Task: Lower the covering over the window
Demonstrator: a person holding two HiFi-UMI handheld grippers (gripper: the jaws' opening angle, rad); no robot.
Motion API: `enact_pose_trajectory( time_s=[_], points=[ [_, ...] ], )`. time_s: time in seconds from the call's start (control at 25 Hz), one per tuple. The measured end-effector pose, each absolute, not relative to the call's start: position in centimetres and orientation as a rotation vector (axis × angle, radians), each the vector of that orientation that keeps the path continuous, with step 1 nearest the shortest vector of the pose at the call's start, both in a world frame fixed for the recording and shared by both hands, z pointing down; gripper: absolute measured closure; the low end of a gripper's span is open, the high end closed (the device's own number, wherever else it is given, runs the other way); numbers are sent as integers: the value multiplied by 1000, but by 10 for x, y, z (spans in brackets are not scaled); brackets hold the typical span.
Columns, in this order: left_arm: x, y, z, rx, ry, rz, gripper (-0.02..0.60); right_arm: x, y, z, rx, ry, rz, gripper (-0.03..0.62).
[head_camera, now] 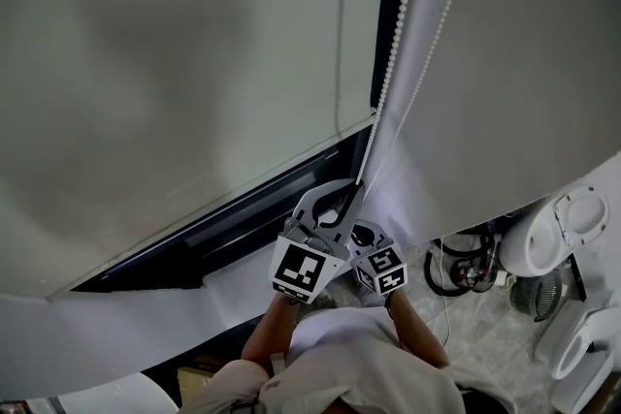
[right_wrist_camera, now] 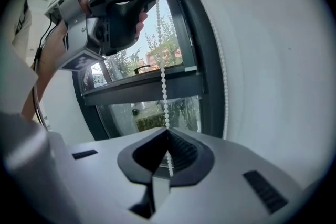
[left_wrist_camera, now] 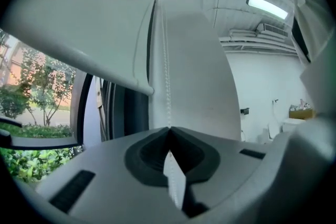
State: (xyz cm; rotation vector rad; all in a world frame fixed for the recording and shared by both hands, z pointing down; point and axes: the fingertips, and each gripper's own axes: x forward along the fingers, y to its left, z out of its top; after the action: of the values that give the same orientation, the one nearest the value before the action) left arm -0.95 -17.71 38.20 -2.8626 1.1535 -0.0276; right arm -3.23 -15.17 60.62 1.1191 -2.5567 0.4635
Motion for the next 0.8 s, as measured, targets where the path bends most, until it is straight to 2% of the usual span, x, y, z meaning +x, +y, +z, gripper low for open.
enact_pose_trajectory(
  time_s=[0.6, 0.8],
  points=[
    [-3, -183, 440, -2906, 1225, -146, 568, -28, -143, 659, 1054, -2422, 510, 595],
    [-4, -184, 452, -2894, 1241, -174, 568, -24, -138, 647, 1077, -2424, 437, 587]
  ],
)
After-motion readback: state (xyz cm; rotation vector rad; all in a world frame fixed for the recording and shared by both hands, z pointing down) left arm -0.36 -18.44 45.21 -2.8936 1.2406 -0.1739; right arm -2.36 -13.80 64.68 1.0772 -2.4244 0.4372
